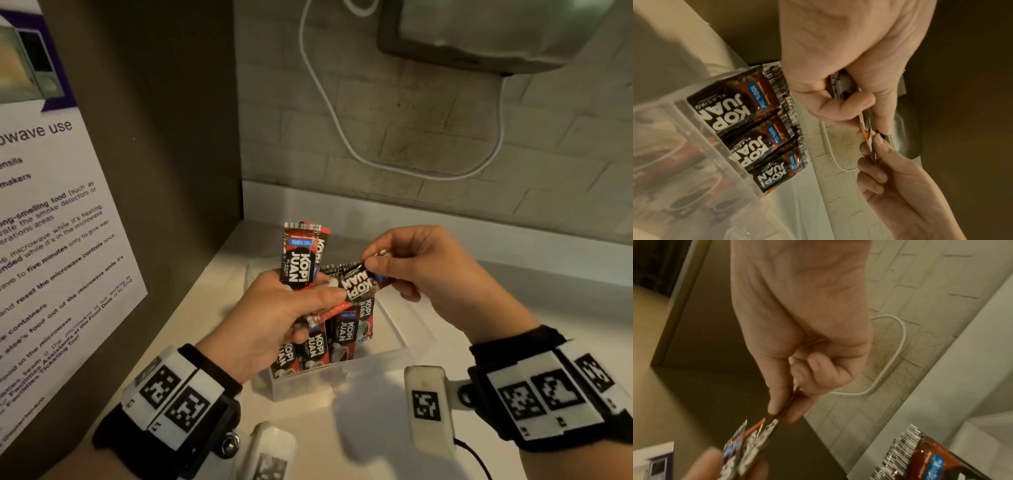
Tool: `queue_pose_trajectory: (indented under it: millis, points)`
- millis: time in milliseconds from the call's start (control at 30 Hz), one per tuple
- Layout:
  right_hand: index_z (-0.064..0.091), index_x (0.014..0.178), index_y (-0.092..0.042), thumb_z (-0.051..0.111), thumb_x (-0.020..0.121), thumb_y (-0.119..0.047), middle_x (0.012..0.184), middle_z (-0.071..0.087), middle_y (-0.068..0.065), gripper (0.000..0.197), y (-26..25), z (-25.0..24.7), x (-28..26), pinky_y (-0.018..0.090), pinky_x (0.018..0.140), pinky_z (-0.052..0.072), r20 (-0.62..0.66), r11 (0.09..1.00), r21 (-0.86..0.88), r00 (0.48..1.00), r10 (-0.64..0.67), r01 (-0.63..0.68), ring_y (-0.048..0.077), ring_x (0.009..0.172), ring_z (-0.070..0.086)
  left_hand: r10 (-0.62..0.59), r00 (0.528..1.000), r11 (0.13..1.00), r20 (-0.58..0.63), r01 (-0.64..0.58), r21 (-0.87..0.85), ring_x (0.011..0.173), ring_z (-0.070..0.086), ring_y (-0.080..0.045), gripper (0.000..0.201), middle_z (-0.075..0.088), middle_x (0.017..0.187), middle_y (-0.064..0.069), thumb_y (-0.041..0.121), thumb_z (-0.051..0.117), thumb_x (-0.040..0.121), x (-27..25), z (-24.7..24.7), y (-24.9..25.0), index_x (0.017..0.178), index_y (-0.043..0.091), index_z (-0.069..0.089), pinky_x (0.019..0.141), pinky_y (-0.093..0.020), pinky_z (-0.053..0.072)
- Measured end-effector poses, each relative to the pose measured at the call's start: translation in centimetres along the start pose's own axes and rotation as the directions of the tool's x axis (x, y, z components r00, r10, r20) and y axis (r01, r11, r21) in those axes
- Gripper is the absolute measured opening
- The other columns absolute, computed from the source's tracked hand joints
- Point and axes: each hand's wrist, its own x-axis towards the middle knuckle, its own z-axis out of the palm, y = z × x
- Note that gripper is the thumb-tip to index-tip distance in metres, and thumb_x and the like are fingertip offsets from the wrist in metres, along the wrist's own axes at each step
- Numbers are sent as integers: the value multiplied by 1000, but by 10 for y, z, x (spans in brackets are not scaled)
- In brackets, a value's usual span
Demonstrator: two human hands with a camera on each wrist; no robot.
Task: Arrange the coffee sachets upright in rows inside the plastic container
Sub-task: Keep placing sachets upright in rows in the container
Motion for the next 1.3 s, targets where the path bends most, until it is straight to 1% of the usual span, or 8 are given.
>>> queue_pose_trajectory:
  millis: [167, 300, 400, 533, 667, 733, 933, 1300]
  points:
    - [64, 91, -4, 72, 63, -5, 64, 64, 7, 30, 8, 2, -3, 19, 37, 39, -28, 960, 278, 998, 51, -42, 13, 43, 51, 47, 990, 992, -130, -62, -110, 77, 67, -12, 24, 74, 79, 2, 17, 78, 63, 5, -1, -3, 85, 19, 69, 71, -33, 48]
    - [65, 90, -1, 66, 67, -7, 70, 69, 10, 24, 8, 16, -7, 20, 43, 49, 67, 930, 362, 997, 42, -64, 14, 48, 60, 39, 993, 995, -113, -49, -83, 63, 62, -5, 21, 70, 72, 6, 24, 77, 69, 3, 12, -4, 87, 20, 68, 55, -23, 45]
    - [64, 91, -4, 59, 80, -2, 70, 70, 10, 12, 9, 1, -3, 22, 48, 54, -61, 919, 395, 998, 22, 4, 15, 51, 64, -12, 988, 996, -155, -1, -88, 53, 54, -4, 30, 60, 63, 5, 45, 65, 80, 3, 10, 0, 84, 15, 68, 43, -18, 37]
    - [64, 93, -6, 55, 86, 12, 65, 70, 3, 22, 28, -29, 4, 26, 56, 56, -210, 995, 96, 976, 53, -33, 14, 52, 65, -54, 971, 982, -232, 9, -189, 44, 51, -6, 36, 57, 57, 3, 41, 46, 96, 5, -2, 6, 85, 14, 67, 49, -23, 32]
    - [68, 99, -3, 64, 77, 17, 68, 71, 9, 29, 61, -25, 7, 27, 58, 59, -96, 943, -228, 969, 228, -244, 17, 56, 68, -20, 965, 981, -263, -32, -189, 47, 56, -5, 23, 62, 57, 5, 37, 49, 97, 4, -3, 6, 95, 19, 64, 47, -22, 38]
    - [69, 96, -3, 68, 75, 14, 74, 73, 15, 27, 74, -17, 11, 32, 66, 60, -50, 902, -306, 951, 305, -305, 23, 64, 71, -11, 966, 980, -259, -41, -195, 50, 59, -5, 22, 63, 59, 5, 38, 51, 96, 3, -1, 6, 97, 19, 64, 56, -26, 42]
    - [65, 100, 3, 72, 74, 10, 88, 72, 18, 28, 93, -1, 22, 34, 68, 61, -27, 835, -393, 913, 407, -384, 27, 74, 73, -6, 960, 978, -279, -52, -203, 52, 59, -5, 23, 64, 62, 4, 40, 53, 96, 4, -5, 5, 99, 20, 64, 57, -27, 43]
    - [61, 86, -9, 71, 74, 9, 75, 71, 11, 23, 102, 5, 26, 29, 59, 60, -90, 834, -426, 934, 345, -349, 19, 60, 70, -9, 969, 979, -248, -42, -199, 51, 60, -4, 29, 64, 61, 5, 40, 52, 96, 7, -5, -1, 106, 16, 64, 57, -27, 45]
